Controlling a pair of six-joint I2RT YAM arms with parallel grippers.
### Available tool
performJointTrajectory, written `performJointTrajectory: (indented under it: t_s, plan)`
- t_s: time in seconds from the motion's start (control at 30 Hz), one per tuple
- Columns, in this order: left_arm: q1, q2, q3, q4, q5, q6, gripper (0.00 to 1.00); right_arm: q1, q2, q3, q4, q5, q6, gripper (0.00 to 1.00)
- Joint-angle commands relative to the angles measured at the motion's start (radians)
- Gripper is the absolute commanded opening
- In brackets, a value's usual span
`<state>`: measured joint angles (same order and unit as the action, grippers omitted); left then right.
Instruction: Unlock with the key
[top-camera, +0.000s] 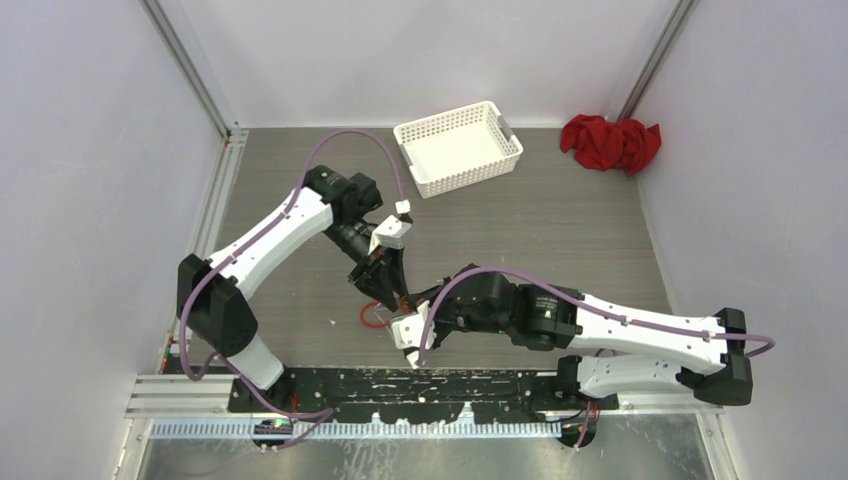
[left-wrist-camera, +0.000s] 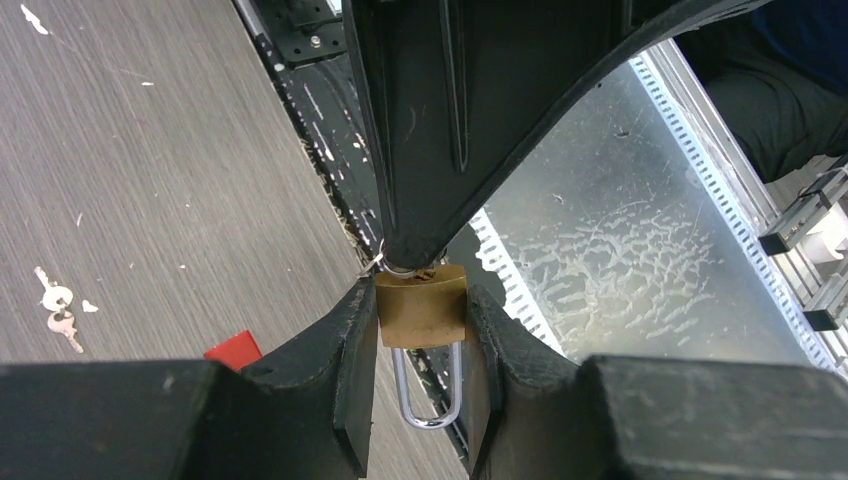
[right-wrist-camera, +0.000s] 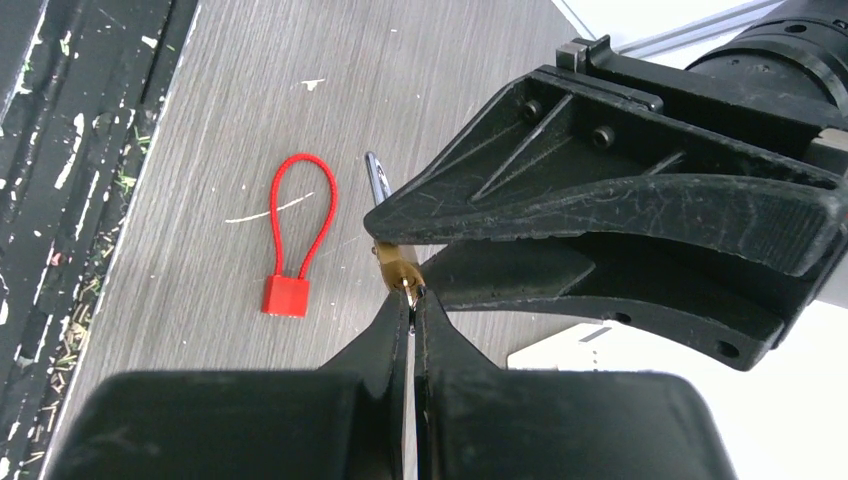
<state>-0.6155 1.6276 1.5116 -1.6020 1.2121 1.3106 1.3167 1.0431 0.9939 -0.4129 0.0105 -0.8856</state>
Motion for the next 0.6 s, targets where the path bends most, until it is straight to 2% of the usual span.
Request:
performJointTrajectory:
  t_s: [0.0,0.3,0.57]
  plan:
    - [-0.007,-0.009,0.061,-0.174,0.127,-0.003,0.0,0.017,0.01,-0.001,0.041,-0.025,-0.01,0.01]
    - [-0.007,-0.005,0.083,-0.173,0.118,-0.005,0.0,0.021,0.025,0.006,0.021,-0.022,0.024,0.01]
    - [-0.007,-0.01,0.118,-0.149,0.014,-0.023,0.0,0.017,0.075,0.049,0.008,0.058,0.251,0.01]
